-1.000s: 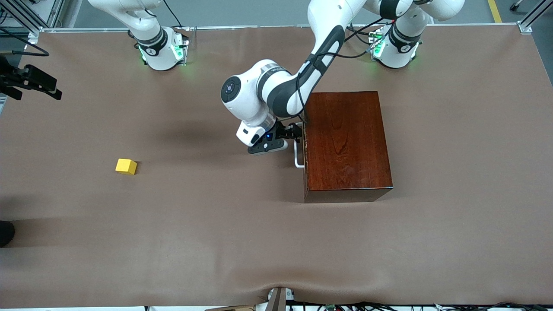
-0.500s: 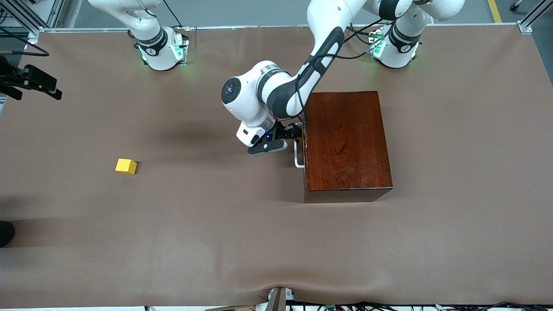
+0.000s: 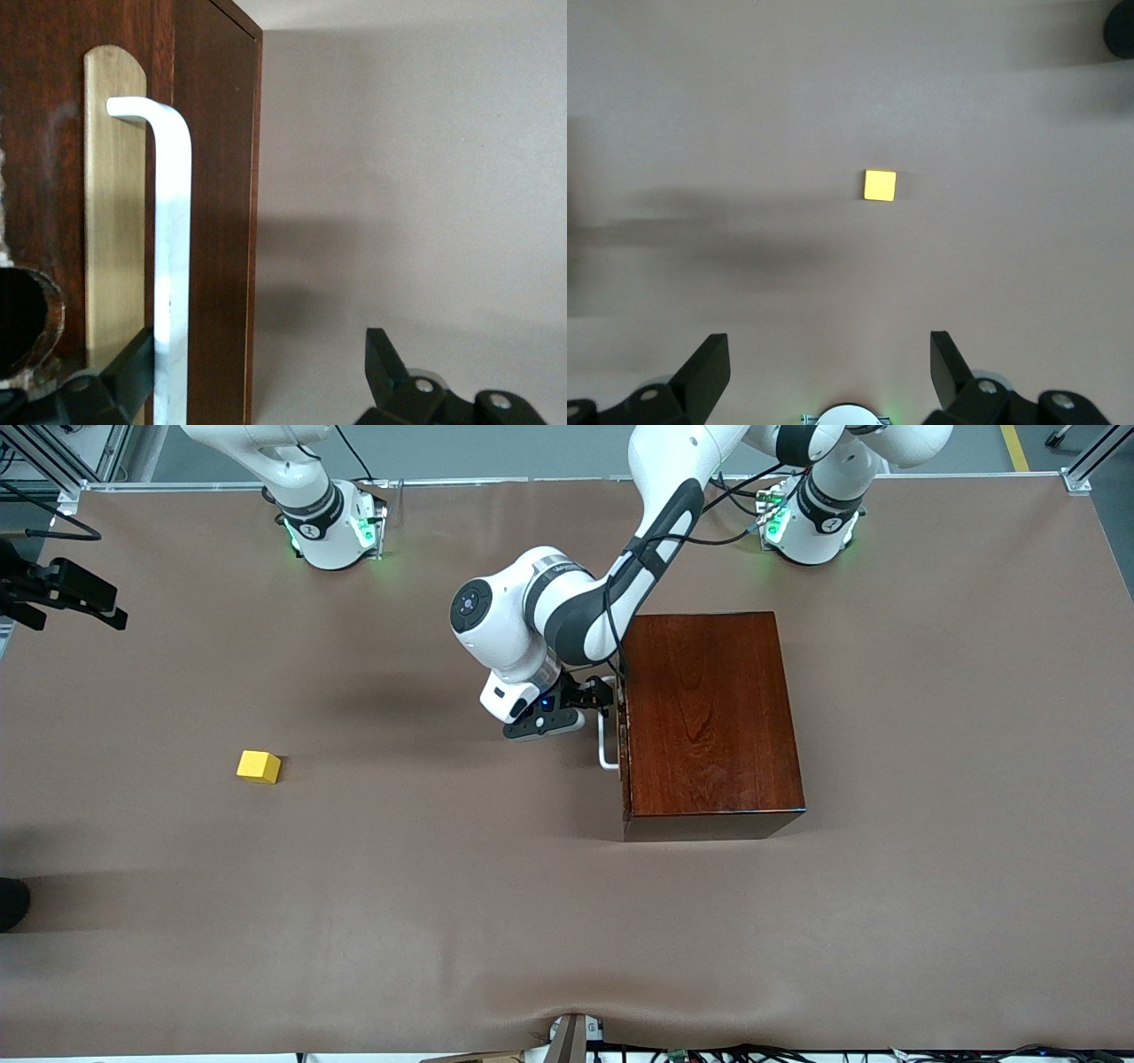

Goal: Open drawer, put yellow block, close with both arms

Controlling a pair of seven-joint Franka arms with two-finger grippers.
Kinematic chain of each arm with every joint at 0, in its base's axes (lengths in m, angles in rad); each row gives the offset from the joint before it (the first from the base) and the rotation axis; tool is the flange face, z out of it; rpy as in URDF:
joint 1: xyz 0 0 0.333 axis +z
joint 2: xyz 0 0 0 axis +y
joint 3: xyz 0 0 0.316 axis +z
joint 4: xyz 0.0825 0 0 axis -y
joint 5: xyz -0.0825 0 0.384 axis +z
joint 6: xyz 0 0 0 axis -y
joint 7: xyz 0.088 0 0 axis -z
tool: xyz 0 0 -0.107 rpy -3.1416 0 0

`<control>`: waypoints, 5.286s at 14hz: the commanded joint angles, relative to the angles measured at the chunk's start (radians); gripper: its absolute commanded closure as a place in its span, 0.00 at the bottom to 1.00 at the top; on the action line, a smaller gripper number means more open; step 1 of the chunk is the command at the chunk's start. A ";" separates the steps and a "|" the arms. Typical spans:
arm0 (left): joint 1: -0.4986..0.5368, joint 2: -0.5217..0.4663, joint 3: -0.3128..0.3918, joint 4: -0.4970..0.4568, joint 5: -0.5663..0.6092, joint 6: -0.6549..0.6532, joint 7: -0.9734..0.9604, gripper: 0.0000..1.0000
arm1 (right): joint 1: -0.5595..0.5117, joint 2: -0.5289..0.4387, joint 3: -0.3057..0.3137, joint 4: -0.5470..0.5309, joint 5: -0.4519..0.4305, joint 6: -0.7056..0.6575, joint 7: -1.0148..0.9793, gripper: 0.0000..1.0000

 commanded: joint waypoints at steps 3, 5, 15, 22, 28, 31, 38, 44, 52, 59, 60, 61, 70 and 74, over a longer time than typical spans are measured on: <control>-0.004 0.009 -0.023 0.023 -0.024 0.059 -0.020 0.00 | -0.010 0.009 0.003 0.016 0.009 -0.010 -0.006 0.00; -0.004 0.009 -0.023 0.023 -0.024 0.080 -0.020 0.00 | -0.009 0.009 0.003 0.018 0.009 -0.008 -0.006 0.00; -0.015 0.008 -0.050 0.024 -0.024 0.135 -0.035 0.00 | -0.012 0.010 0.001 0.018 0.007 -0.008 -0.006 0.00; -0.016 0.008 -0.059 0.024 -0.024 0.180 -0.041 0.00 | -0.012 0.012 0.000 0.019 0.007 -0.007 -0.006 0.00; -0.016 0.008 -0.070 0.024 -0.024 0.220 -0.080 0.00 | -0.012 0.015 0.000 0.019 0.007 -0.005 -0.006 0.00; -0.016 0.008 -0.069 0.023 -0.024 0.235 -0.081 0.00 | -0.012 0.015 0.000 0.019 0.007 -0.007 -0.006 0.00; -0.016 0.006 -0.087 0.024 -0.024 0.250 -0.083 0.00 | -0.012 0.015 0.000 0.019 0.007 -0.005 -0.006 0.00; -0.015 0.006 -0.095 0.024 -0.030 0.293 -0.113 0.00 | -0.010 0.017 0.000 0.021 0.006 -0.005 -0.008 0.00; -0.015 0.002 -0.095 0.027 -0.071 0.333 -0.116 0.00 | -0.012 0.036 0.000 0.024 -0.002 0.000 -0.008 0.00; -0.015 0.000 -0.095 0.034 -0.099 0.376 -0.149 0.00 | -0.013 0.037 -0.002 0.024 -0.020 0.006 -0.009 0.00; -0.015 0.002 -0.095 0.035 -0.102 0.381 -0.149 0.00 | -0.013 0.037 -0.002 0.024 -0.020 0.007 -0.009 0.00; -0.015 0.002 -0.095 0.035 -0.102 0.391 -0.149 0.00 | -0.013 0.038 -0.002 0.024 -0.019 0.009 -0.009 0.00; -0.015 -0.001 -0.095 0.034 -0.124 0.465 -0.167 0.00 | -0.050 0.105 -0.002 0.022 -0.050 0.079 -0.009 0.00; -0.007 -0.020 -0.090 0.032 -0.122 0.447 -0.166 0.00 | -0.059 0.145 -0.002 0.022 -0.047 0.111 -0.012 0.00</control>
